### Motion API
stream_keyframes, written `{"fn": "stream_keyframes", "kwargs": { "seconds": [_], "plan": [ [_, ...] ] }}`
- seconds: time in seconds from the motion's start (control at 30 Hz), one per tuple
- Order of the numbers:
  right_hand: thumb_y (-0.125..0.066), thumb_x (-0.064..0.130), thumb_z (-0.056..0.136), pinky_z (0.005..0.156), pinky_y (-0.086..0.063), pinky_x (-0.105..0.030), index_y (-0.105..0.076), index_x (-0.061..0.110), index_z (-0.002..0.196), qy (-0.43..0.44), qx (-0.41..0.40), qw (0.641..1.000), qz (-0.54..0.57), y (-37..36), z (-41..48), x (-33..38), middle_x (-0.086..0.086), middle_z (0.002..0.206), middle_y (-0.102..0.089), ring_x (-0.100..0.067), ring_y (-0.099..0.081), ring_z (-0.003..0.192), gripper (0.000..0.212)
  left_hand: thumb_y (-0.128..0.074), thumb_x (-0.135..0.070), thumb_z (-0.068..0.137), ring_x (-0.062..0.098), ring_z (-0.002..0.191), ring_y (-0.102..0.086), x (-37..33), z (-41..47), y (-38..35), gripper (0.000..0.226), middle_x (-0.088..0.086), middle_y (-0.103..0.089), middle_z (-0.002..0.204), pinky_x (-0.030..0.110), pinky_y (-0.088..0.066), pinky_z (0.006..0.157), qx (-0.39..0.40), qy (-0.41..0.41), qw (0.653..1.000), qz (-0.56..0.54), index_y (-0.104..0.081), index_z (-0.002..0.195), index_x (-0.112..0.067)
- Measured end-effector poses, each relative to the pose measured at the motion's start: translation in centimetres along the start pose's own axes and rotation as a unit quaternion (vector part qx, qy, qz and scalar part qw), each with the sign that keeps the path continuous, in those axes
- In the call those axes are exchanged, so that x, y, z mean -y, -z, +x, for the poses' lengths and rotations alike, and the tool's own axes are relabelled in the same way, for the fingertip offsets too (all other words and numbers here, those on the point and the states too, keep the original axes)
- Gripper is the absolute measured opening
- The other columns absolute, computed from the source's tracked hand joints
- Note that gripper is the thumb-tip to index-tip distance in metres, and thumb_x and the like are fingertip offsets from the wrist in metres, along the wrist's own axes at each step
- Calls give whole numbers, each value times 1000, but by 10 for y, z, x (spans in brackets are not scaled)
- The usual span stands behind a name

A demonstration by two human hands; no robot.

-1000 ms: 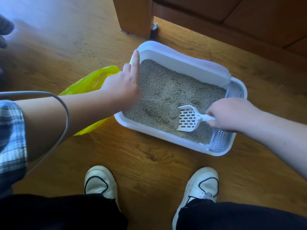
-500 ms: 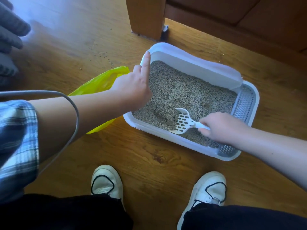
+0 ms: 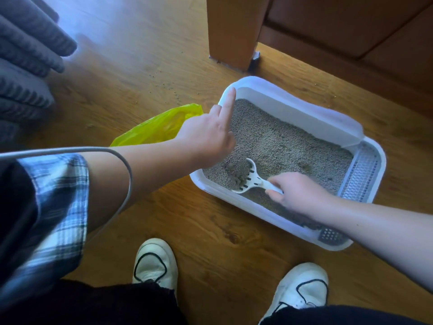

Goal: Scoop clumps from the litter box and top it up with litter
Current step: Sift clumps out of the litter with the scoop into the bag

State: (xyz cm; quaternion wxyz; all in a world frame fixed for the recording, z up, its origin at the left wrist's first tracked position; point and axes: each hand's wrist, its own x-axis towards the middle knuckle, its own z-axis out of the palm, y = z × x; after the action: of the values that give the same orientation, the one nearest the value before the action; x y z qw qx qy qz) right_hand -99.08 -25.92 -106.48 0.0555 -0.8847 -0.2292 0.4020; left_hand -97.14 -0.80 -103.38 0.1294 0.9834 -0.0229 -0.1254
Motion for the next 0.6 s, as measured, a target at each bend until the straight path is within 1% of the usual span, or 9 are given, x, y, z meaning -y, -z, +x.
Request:
{"fn": "stream_keyframes", "kwargs": {
  "seconds": [0.1,0.17,0.3,0.4,0.43,0.5,0.57,0.6],
  "plan": [
    [-54,40,96,64,-51,-36,-58,23,84,3,13,1000,28,-2,5,4,4,77,-61,-16,-58,69,21,-42,-37,93,37,84,-62,0,1,-1,85,10,-51,131,37,-34,57,-9,3,1000,7,8,158,-16],
    [-55,39,95,61,-45,-32,-59,24,88,4,14,999,42,-3,9,6,6,78,-61,-15,-58,71,17,-42,-40,93,37,82,-62,0,1,-3,85,10,-52,127,36,-34,55,-14,0,1000,14,7,158,-15],
    [-56,39,95,54,-37,-30,-56,28,87,15,12,998,66,-5,14,8,8,77,-60,-10,-54,68,14,-42,-41,95,35,78,-61,4,1,-4,83,9,-53,124,34,-31,52,-21,-4,1000,20,5,158,-15],
    [-55,39,95,58,-43,-30,-59,28,89,21,16,997,72,-1,11,3,9,79,-62,-9,-56,70,13,-41,-39,95,36,76,-60,5,0,-2,82,9,-53,123,33,-28,50,-20,-5,1000,16,5,158,-16],
    [-55,39,95,59,-44,-30,-59,29,89,23,16,997,75,0,9,1,10,80,-62,-8,-57,71,12,-41,-38,95,36,75,-60,5,0,-2,82,9,-53,123,33,-28,50,-19,-5,1000,16,5,158,-16],
    [-55,39,95,56,-40,-28,-55,35,84,28,14,996,79,1,6,-2,12,78,-60,-7,-56,70,12,-41,-35,93,34,73,-57,4,-1,-2,83,9,-53,124,34,-27,50,-14,1,1000,11,6,158,-16],
    [-54,39,95,54,-37,-29,-49,37,77,34,7,996,77,4,2,-3,12,75,-58,-7,-55,68,19,-41,-33,92,31,68,-50,4,0,-2,83,9,-53,124,34,-27,51,-10,6,1000,4,6,158,-16],
    [-53,38,96,54,-38,-30,-48,36,76,35,5,997,76,5,0,-4,11,74,-58,-7,-55,67,21,-41,-32,92,30,66,-47,4,0,-3,82,9,-54,123,34,-27,51,-9,6,1000,4,6,158,-16]
  ]
}}
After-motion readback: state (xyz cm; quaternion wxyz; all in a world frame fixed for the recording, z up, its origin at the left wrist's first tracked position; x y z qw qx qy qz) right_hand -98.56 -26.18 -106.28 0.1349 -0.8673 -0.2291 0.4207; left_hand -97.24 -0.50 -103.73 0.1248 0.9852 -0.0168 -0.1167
